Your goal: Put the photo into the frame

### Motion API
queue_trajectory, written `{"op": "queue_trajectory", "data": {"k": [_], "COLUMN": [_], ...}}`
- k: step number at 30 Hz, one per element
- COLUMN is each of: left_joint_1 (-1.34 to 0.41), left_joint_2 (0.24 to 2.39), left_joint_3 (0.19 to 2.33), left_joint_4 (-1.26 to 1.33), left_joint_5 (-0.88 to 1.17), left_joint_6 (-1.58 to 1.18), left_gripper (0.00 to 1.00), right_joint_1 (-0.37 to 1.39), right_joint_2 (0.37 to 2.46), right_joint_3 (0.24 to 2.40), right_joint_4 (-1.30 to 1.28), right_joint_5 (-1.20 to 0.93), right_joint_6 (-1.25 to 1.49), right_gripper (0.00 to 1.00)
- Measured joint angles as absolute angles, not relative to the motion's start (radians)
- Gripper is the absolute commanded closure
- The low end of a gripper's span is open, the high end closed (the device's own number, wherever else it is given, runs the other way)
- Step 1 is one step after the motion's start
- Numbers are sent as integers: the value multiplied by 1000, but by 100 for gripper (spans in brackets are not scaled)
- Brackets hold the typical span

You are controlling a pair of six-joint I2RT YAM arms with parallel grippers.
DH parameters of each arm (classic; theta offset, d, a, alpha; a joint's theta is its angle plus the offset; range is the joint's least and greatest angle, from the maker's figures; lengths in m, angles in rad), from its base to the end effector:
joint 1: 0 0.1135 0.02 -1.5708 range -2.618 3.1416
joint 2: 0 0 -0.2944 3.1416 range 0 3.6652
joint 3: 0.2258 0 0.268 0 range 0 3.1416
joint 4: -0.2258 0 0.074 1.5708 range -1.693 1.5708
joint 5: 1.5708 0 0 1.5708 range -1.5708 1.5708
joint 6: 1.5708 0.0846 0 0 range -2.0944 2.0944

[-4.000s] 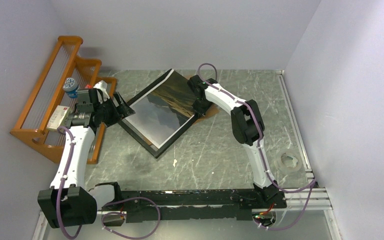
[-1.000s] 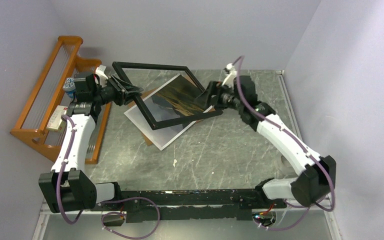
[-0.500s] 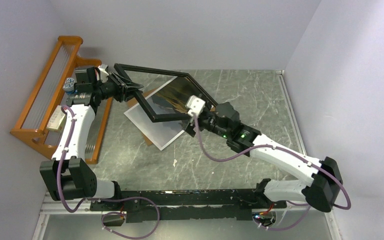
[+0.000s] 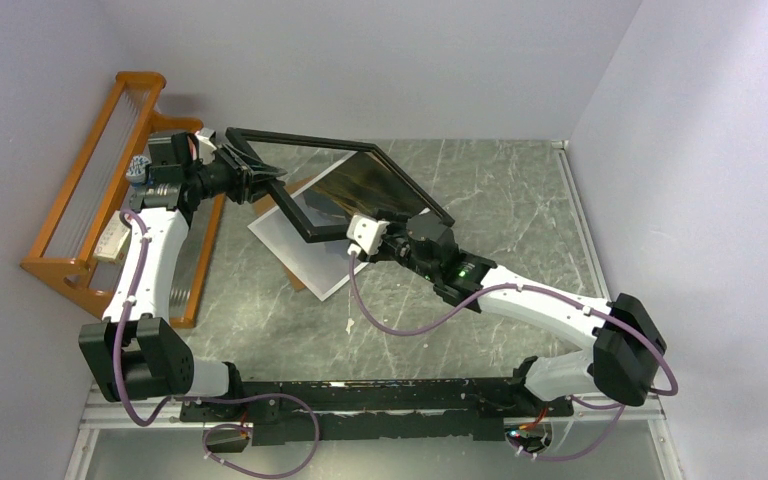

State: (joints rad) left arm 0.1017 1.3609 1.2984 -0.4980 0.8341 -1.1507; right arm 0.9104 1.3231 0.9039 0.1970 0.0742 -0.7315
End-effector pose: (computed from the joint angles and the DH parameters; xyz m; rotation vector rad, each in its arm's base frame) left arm 0.3385 -0.0284 0.3755 -0.8642 2.1271 -1.4727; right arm 0.2290 0.2846 0.3125 -1.2751 1.2602 0.0617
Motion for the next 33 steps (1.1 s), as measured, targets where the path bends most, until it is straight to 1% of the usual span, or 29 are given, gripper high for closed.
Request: {"op": "queue_trajectory", "data": {"k": [5,8,9,10,12,15,17,18,20,21,24,25,33], "left_joint_1": [102,105,105,104,105,104,103,103,103,101,102,102,119], "left_joint_2": [1361,1361,1361,1360,1359,1359,1359,1359,1358,1357,1356,1356,1356], "left_joint_3": [1298,1298,1298,1298,1298,1311,1325,1333,1356,1365,1400,1413,1557], "left_joint_4": [-491,-488,-479,-469,-460,-460,-461,-452,-440,-435,-430,-429,-458], "left_joint_5": [826,826,828,831,836,842,846,857,876,882,893,893,890], "left_joint_6": [-1197,-1220,-1225,-1232,-1241,-1251,-1252,-1253,-1250,-1247,-1237,-1231,-1150], "left_gripper": [97,97,97,95,85,65,46,39,28,23,13,7,6], "right_joint_1": [923,939,938,938,939,939,939,938,936,936,933,933,925], "right_joint_2": [1325,1325,1324,1322,1316,1304,1294,1287,1271,1261,1242,1237,1207], "right_joint_3": [864,857,857,857,857,857,857,858,860,863,875,881,905], "right_joint_4": [260,290,299,306,311,316,323,324,323,317,296,291,292], "right_joint_5": [115,145,152,157,162,166,165,167,170,169,158,154,138], "right_joint_6": [-824,-850,-860,-871,-885,-899,-900,-897,-874,-854,-823,-815,-690], "right_gripper": [87,98,100,100,100,100,100,100,100,100,100,100,100]}}
